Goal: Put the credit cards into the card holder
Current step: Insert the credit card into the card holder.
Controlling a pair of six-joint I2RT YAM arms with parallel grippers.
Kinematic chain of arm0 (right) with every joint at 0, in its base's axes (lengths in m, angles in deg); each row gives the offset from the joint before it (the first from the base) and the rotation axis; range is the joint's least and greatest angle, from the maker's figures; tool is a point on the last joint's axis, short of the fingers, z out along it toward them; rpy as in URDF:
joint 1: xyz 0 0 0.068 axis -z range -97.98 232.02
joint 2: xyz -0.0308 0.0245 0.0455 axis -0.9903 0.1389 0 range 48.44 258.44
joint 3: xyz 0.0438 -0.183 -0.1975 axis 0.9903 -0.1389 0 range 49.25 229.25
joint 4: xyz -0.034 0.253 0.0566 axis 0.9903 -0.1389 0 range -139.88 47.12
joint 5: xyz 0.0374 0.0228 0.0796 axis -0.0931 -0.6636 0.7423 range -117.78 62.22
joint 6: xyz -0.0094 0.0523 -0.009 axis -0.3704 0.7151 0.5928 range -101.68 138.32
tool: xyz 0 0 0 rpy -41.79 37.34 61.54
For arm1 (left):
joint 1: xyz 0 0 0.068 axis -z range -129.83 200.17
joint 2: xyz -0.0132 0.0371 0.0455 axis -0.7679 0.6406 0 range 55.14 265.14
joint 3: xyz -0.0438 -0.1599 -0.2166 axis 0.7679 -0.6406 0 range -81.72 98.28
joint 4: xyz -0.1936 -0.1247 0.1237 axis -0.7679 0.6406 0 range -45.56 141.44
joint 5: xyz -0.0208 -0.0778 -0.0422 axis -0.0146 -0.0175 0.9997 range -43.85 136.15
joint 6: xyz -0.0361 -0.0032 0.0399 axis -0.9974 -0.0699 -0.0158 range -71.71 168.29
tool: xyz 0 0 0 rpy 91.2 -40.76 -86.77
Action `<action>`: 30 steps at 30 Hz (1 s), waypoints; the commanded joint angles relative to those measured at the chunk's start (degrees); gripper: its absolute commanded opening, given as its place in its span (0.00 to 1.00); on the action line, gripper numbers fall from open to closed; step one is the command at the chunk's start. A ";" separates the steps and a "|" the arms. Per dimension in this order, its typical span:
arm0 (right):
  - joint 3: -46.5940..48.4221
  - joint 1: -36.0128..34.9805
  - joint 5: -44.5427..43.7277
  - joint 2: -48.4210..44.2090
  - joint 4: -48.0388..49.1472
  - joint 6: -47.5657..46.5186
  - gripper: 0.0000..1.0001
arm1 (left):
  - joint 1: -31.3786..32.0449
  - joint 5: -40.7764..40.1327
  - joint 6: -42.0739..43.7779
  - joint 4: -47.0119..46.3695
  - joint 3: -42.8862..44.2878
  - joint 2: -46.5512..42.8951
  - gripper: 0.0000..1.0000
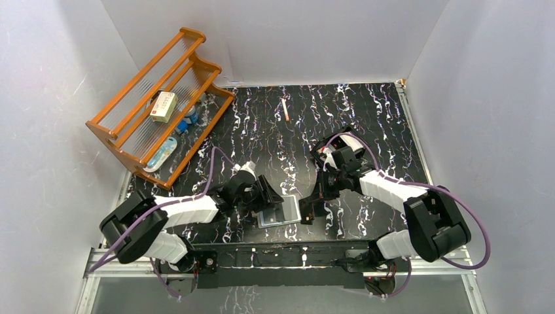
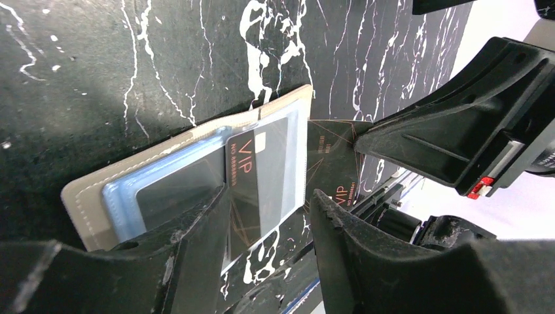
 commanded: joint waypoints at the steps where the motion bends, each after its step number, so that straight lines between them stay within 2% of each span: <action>1: -0.14 0.05 -2.28 -1.57 -0.58 -0.58 0.00 | 0.18 -3.23 2.48 9.07 1.56 -4.83 0.47; 7: -0.38 0.00 -1.94 -1.82 -0.21 -0.18 0.00 | 0.43 -1.39 2.01 8.51 2.15 -2.52 0.47; 15: -0.82 -0.05 -1.45 -2.21 0.54 0.67 0.00 | 1.40 1.33 1.75 3.23 3.75 2.78 0.48; 22: -1.37 -0.07 -1.64 -2.10 1.20 1.36 0.00 | 3.91 3.85 0.71 0.74 6.63 6.20 0.48; 30: -2.57 -0.50 -1.70 -2.10 2.53 2.95 0.00 | 5.26 3.65 1.43 2.60 9.79 7.92 0.48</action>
